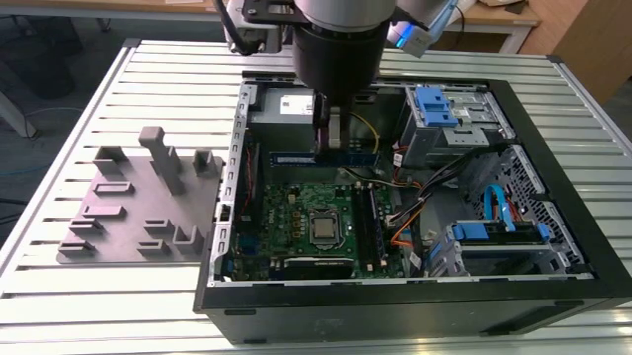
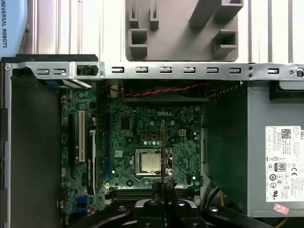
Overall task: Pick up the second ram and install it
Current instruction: 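Pick up the second ram and move it above second insertion slot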
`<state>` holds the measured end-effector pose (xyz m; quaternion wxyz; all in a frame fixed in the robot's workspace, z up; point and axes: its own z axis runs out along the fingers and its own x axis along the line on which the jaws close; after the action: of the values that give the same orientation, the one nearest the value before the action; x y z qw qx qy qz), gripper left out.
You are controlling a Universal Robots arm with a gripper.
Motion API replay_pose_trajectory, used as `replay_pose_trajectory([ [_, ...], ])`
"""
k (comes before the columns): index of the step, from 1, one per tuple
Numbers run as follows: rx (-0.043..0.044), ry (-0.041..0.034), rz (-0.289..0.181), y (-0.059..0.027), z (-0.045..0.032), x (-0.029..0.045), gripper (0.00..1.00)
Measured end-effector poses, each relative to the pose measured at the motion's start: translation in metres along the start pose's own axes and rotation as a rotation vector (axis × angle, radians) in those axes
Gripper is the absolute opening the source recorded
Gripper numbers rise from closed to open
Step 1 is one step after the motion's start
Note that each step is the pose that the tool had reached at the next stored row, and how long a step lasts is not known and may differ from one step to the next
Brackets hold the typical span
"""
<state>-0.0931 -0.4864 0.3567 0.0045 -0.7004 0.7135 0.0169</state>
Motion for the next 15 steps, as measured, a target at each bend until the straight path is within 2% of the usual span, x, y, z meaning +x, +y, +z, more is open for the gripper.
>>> replay_pose_trajectory([
  [15, -0.0001, 0.0002, 0.0, -0.0009, 0.0272, 0.0008, 0.11],
])
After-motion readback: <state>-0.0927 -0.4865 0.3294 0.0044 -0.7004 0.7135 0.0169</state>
